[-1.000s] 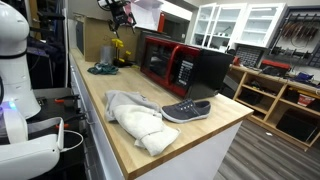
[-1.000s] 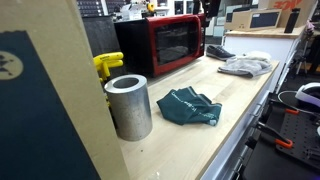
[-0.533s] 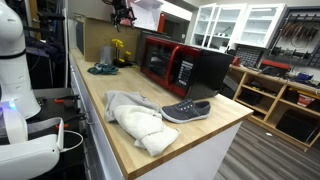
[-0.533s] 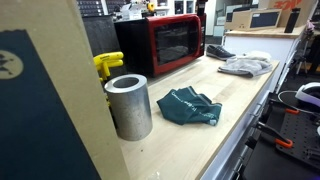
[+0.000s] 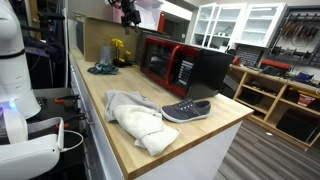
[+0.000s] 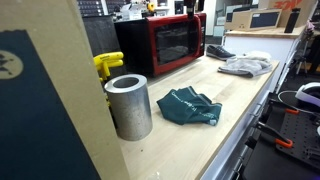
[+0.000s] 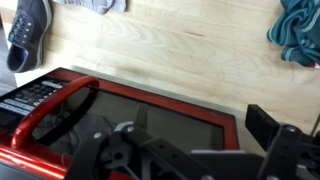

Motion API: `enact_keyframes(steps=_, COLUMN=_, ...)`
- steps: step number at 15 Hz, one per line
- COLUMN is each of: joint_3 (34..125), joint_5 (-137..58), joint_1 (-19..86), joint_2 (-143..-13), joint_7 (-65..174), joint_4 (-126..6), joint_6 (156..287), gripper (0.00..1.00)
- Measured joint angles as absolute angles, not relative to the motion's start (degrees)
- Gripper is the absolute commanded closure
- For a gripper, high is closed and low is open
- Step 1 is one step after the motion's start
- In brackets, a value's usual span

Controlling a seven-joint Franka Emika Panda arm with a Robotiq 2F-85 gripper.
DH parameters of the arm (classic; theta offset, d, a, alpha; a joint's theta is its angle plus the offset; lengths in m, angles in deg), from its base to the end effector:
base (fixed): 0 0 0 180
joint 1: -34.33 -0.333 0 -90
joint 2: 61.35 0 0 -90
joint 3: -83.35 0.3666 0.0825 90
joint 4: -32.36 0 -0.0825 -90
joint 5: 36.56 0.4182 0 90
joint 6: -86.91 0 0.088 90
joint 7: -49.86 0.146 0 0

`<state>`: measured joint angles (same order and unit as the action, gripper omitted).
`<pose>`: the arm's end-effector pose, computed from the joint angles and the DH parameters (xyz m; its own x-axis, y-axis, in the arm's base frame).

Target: Close the microwave door

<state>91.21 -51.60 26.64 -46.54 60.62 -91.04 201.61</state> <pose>0.4999 0.1177 0.5203 0.9713 0.1940 0.1374 0.1540 -0.9537 0.2583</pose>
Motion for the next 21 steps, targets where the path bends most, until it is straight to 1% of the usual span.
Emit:
enact_keyframes(steps=7, joint_3=91.06, joint_5=-51.18, joint_1=30.57, joint_2=-47.44, joint_7=69.41, joint_4=-85.68, joint_6=200.43, gripper=0.0)
enact_keyframes(steps=15, joint_3=91.09, joint_5=-51.07, joint_1=31.14, joint_2=-47.36, joint_7=70.89, joint_4=-80.35, joint_6=199.11, gripper=0.0)
enact_keyframes(steps=21, joint_3=91.35, joint_5=-51.2, joint_1=31.13, joint_2=-46.72, joint_7=71.77, joint_4=-79.57, joint_6=199.11, gripper=0.0)
